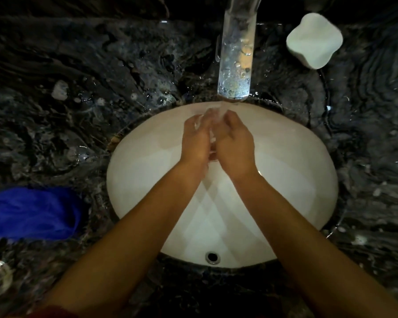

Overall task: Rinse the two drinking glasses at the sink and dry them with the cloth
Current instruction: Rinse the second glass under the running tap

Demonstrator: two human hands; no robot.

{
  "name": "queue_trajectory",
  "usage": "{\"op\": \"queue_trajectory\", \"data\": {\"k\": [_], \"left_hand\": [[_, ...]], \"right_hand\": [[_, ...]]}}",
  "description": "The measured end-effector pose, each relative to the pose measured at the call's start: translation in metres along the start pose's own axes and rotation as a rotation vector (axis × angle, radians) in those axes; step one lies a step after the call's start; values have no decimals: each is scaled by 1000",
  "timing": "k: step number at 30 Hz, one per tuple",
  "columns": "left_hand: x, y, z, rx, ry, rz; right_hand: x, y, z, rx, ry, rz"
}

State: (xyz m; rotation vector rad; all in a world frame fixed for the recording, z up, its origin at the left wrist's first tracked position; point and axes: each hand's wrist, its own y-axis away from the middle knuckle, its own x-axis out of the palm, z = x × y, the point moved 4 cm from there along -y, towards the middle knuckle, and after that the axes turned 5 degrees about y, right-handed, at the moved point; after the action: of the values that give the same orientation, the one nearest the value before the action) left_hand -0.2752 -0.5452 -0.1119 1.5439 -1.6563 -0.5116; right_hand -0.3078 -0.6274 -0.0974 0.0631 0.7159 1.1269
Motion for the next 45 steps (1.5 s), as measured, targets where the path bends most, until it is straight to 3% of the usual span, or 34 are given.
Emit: {"op": "queue_trajectory", "data": {"k": [3, 5, 10, 16, 19, 24, 25, 27, 28, 30, 33, 37, 43, 45], "left_hand": [[0, -1, 1, -266, 264, 174], [1, 1, 4, -351, 294, 189], [-12, 5, 13, -294, 154, 181], [-30, 5, 15, -278, 174, 228], [-29, 6, 10, -237, 209, 224], [-24, 2, 8, -87, 46, 149], [-24, 1, 9, -50, 4, 112], [-25, -1, 10, -18, -47, 31], [-25, -2, 9, -29, -36, 8], [-23, -4, 5, -67, -7, 1], [-17, -5, -2, -72, -63, 90], [-18, -3, -5, -51, -186, 140], [-22, -8, -8, 3, -290, 190], [-15, -6, -9, 30, -252, 200]], "right_hand": [[-4, 20, 9, -305, 78, 47], [-11, 15, 7, -328, 63, 43], [-25, -21, 10, -20, -257, 240], [-11, -42, 11, 105, -305, 385], [-12, -42, 1, 142, -206, 416], [-18, -25, -15, 345, 17, 508], [-22, -25, -15, 325, 166, 480], [-34, -29, -9, 166, 483, 243], [-40, -28, 2, 56, 491, 97], [-46, -22, 18, -57, 207, 37], [-36, -11, 28, 29, -124, 242], [-21, -5, 20, 84, -38, 514], [-39, -11, 25, 15, -76, 707], [-47, -10, 31, -33, 21, 597]]}}
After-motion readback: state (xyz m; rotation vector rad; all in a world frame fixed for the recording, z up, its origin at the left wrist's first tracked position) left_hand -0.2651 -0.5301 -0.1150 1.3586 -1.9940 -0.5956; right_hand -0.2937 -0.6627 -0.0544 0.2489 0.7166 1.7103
